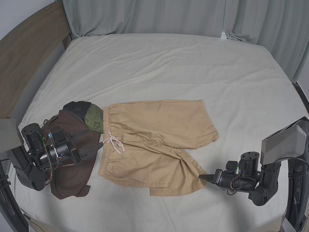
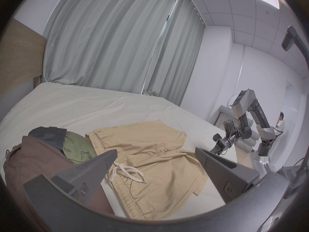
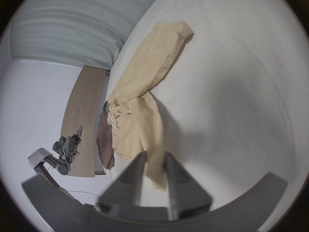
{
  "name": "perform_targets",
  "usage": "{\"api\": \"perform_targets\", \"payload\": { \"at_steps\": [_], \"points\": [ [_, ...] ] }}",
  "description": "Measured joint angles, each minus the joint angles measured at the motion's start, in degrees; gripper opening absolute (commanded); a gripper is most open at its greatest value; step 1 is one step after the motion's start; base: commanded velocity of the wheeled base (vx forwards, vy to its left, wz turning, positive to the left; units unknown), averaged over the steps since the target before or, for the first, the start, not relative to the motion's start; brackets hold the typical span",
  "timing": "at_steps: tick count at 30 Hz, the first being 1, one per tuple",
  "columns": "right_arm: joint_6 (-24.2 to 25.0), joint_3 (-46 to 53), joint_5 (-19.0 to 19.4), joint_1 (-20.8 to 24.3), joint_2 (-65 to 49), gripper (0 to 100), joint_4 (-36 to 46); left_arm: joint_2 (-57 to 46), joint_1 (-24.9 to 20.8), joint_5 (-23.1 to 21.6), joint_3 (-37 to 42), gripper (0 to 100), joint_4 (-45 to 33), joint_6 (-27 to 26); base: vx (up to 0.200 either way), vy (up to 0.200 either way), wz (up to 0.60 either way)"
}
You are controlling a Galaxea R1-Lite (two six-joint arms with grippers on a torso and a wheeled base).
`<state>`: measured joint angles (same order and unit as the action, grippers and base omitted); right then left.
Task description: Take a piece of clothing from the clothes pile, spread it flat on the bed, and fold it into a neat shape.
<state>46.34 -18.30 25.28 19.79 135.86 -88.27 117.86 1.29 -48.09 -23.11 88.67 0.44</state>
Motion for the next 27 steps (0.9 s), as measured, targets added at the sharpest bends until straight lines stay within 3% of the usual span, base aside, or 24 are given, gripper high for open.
{"api": "perform_targets", "payload": {
  "at_steps": [7, 22, 27],
  "points": [
    [-0.39, -0.22, -0.74, -0.20, 0.44, 0, -0.02, 0.00, -0.06, 0.00, 0.10, 100, -0.02, -0.04, 0.000, 0.000, 0.00],
    [-6.66, -5.88, -2.99, -5.51, 0.46, 0, -0.02, 0.00, -0.17, 0.01, 0.21, 100, 0.00, -0.01, 0.000, 0.000, 0.00],
    [-11.06, -6.17, -2.60, -7.80, 0.41, 0, -0.02, 0.00, -0.17, 0.01, 0.27, 100, 0.00, -0.01, 0.000, 0.000, 0.00]
  ]
}}
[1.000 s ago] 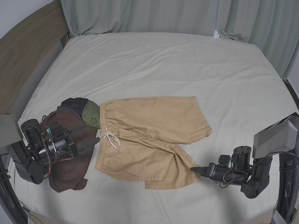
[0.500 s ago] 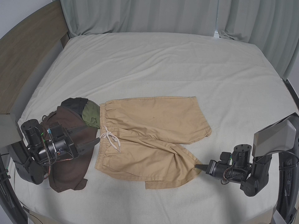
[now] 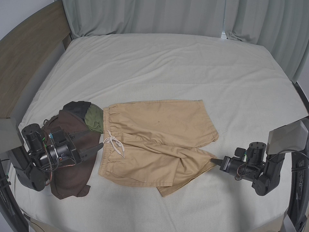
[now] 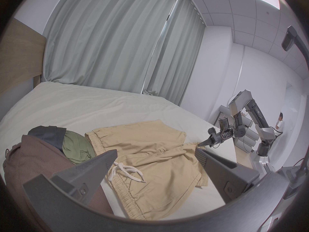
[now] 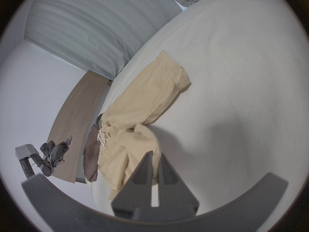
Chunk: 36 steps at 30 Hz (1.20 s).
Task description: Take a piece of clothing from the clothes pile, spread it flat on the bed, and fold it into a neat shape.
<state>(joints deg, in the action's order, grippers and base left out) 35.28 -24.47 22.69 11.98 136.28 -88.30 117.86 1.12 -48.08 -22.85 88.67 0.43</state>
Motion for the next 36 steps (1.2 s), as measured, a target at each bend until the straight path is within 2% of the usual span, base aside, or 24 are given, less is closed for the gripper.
{"api": "perform_targets", "payload": {
  "at_steps": [6, 15, 23, 36],
  "points": [
    [-1.58, -0.63, 0.85, -2.29, -0.22, 0, 0.00, 0.00, 0.00, 0.02, 0.00, 100, 0.00, 0.00, 0.000, 0.000, 0.00],
    [-1.54, -5.49, -0.16, -3.23, 0.22, 0, 0.00, -0.05, 0.00, -0.04, 0.27, 100, -0.02, 0.00, 0.000, 0.000, 0.00],
    [-1.54, -10.42, -3.89, -2.89, 2.12, 0, -0.02, -0.06, 0.00, -0.09, 0.39, 100, -0.02, 0.04, 0.000, 0.000, 0.00],
    [-1.45, -15.99, -5.80, -2.67, 4.73, 0, -0.24, -0.05, -0.02, -0.09, 0.44, 100, -0.02, 0.09, 0.000, 0.000, 0.00]
  ]
}}
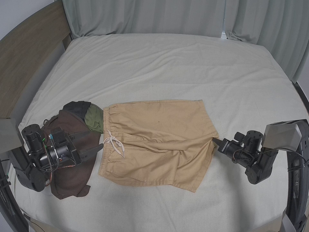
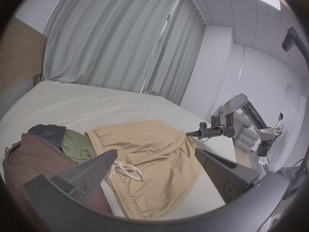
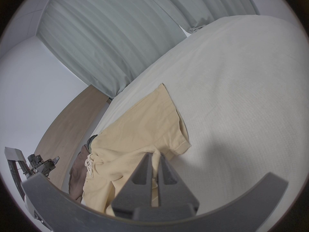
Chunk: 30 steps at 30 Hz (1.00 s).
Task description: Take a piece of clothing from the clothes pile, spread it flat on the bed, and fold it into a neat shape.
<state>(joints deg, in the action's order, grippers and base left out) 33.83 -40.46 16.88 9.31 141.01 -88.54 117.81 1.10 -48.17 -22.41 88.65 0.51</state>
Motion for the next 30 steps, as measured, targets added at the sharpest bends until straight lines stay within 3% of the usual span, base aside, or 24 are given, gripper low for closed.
{"api": "perform_targets", "payload": {
  "at_steps": [14, 15, 30],
  "points": [
    [0.09, -2.36, -0.49, 0.05, 0.50, 0, -0.17, 0.00, -0.39, 0.00, 0.06, 100, 0.00, 0.00, 0.000, 0.000, 0.00],
    [0.09, -2.36, -0.49, 0.05, 0.50, 100, -0.17, 0.00, -0.41, 0.00, 0.06, 100, 0.00, 0.00, 0.000, 0.000, 0.00],
    [-1.18, 1.85, -0.27, 0.28, -2.63, 100, -0.15, 0.00, -0.57, 0.00, 0.00, 100, 0.00, 0.09, 0.000, 0.000, 0.00]
  ]
}}
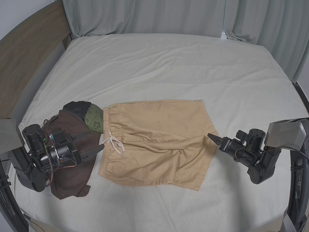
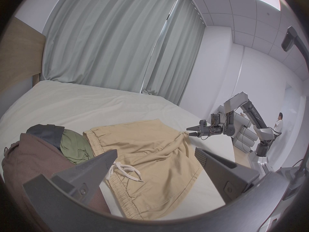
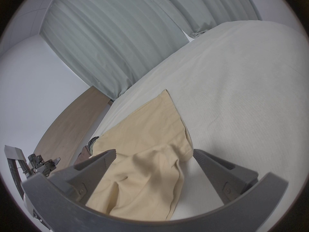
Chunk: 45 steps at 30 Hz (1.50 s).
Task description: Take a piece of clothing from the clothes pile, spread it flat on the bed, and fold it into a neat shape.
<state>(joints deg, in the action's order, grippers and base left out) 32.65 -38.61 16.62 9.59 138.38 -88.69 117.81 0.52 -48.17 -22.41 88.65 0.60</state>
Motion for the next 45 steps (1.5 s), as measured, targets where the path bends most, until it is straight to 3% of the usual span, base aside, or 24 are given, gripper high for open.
{"api": "perform_targets", "payload": {
  "at_steps": [19, 45],
  "points": [
    [-5.66, 20.03, 5.08, 7.33, -5.66, 100, 0.37, 0.02, -0.01, 0.05, 0.11, 100, 0.02, -0.09, 0.000, 0.000, 0.00],
    [-3.12, 21.00, 4.82, 12.09, 0.57, 100, 0.11, 0.05, 0.05, 0.02, 0.06, 100, 0.00, -0.06, 0.000, 0.000, 0.00]
  ]
}}
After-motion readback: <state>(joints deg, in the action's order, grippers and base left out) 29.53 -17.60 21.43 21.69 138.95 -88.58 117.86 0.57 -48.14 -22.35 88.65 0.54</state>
